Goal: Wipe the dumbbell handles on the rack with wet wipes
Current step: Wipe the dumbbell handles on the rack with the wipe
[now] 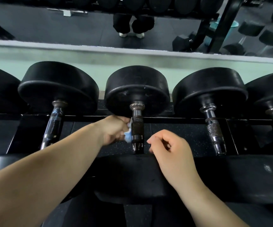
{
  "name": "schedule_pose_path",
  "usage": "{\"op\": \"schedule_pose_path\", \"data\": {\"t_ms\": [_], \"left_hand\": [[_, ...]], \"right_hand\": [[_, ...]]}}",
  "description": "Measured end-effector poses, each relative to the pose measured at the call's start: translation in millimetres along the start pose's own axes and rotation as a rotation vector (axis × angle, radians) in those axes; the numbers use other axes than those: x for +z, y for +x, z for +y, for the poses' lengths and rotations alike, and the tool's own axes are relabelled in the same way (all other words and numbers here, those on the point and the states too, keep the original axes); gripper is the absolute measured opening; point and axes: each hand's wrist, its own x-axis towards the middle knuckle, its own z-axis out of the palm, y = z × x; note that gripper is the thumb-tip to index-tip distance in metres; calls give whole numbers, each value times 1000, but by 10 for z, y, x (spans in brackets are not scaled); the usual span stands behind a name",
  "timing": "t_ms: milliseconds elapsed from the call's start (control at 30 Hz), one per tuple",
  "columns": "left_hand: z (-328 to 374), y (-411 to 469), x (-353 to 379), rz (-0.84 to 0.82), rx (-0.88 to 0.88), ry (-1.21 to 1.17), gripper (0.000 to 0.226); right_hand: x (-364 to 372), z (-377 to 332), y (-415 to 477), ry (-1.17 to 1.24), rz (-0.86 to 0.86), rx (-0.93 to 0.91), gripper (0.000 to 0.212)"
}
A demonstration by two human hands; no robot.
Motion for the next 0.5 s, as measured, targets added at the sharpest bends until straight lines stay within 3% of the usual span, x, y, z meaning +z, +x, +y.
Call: {"op": "schedule_pose_path", "data": {"t_ms": [167, 367, 433, 500], "left_hand": [[-80, -8, -20, -77, -50, 194, 40], [-43, 112, 34, 107, 152, -341, 43], [-117, 73, 8, 68, 110, -211, 42], [-203, 27, -12, 21, 33, 107, 39]], "right_hand": [[2, 0, 13, 15, -9, 11, 18], [-11, 11, 17, 34, 6, 20, 21], [-15, 13, 18, 39, 11, 31, 21], [-16, 14, 19, 26, 2, 32, 20]]}}
